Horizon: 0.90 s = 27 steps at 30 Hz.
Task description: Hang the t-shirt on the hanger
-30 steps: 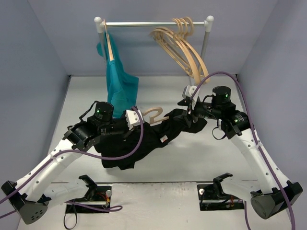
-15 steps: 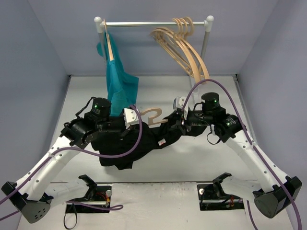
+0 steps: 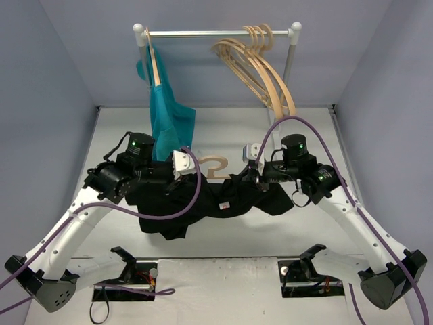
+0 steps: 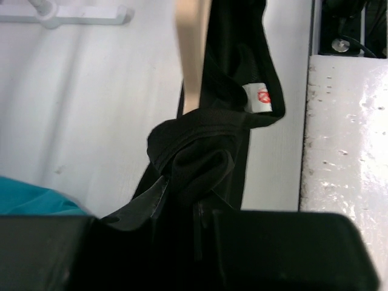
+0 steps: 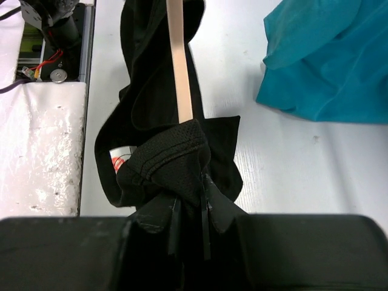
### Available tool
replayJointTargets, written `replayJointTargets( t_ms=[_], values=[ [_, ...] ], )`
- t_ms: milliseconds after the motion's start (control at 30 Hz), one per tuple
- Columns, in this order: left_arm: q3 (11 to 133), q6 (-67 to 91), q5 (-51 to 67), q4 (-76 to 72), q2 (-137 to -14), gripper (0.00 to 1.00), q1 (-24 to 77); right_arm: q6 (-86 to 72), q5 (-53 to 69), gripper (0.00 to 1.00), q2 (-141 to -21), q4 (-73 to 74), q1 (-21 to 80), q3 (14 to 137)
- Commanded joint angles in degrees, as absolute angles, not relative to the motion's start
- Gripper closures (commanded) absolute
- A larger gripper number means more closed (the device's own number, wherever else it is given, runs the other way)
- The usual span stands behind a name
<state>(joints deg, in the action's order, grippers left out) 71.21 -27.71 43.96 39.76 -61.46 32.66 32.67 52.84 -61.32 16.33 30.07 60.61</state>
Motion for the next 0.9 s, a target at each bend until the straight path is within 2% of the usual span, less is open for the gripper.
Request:
replayJointTargets(
  t_ms=[0, 167, 233, 400, 533, 633, 767, 867],
  values=[
    [76.80, -31.27, 45.70, 40.98, -60.45, 0.81, 30.54, 31.89, 53.27, 1.00, -59.84, 12.56, 29.88, 60.63],
    [80.39, -34.52, 41.37, 45.41, -58.50, 0.67, 27.45, 31.67, 52.95, 1.00, -59.41, 12.48, 29.80, 60.56],
    [81.24, -35.20, 39.76, 46.38, -57.79, 0.65, 26.51, 31.48, 52.75, 1.00, -59.49, 12.48, 29.72, 60.48],
    [81.39, -34.42, 32.71, 47.13, -57.49, 0.66, 24.99, 30.14, 52.91, 1.00, -59.68, 12.31, 28.65, 61.18],
    [80.90, -27.90, 26.75, 44.43, -56.43, 0.65, 24.79, 28.95, 53.36, 1.00, -59.88, 12.30, 27.11, 62.76],
    [79.09, -24.23, 26.67, 43.33, -53.63, 0.59, 24.87, 28.48, 53.89, 1.00, -60.21, 12.30, 26.54, 63.90],
    [74.71, -23.59, 23.22, 43.40, -50.22, 0.56, 24.87, 28.48, 54.12, 1.00, -60.47, 12.30, 26.46, 64.14],
    [73.05, -23.85, 26.04, 43.24, -49.04, 0.56, 24.87, 28.48, 53.91, 1.00, -60.47, 12.30, 26.37, 63.88]
  ],
)
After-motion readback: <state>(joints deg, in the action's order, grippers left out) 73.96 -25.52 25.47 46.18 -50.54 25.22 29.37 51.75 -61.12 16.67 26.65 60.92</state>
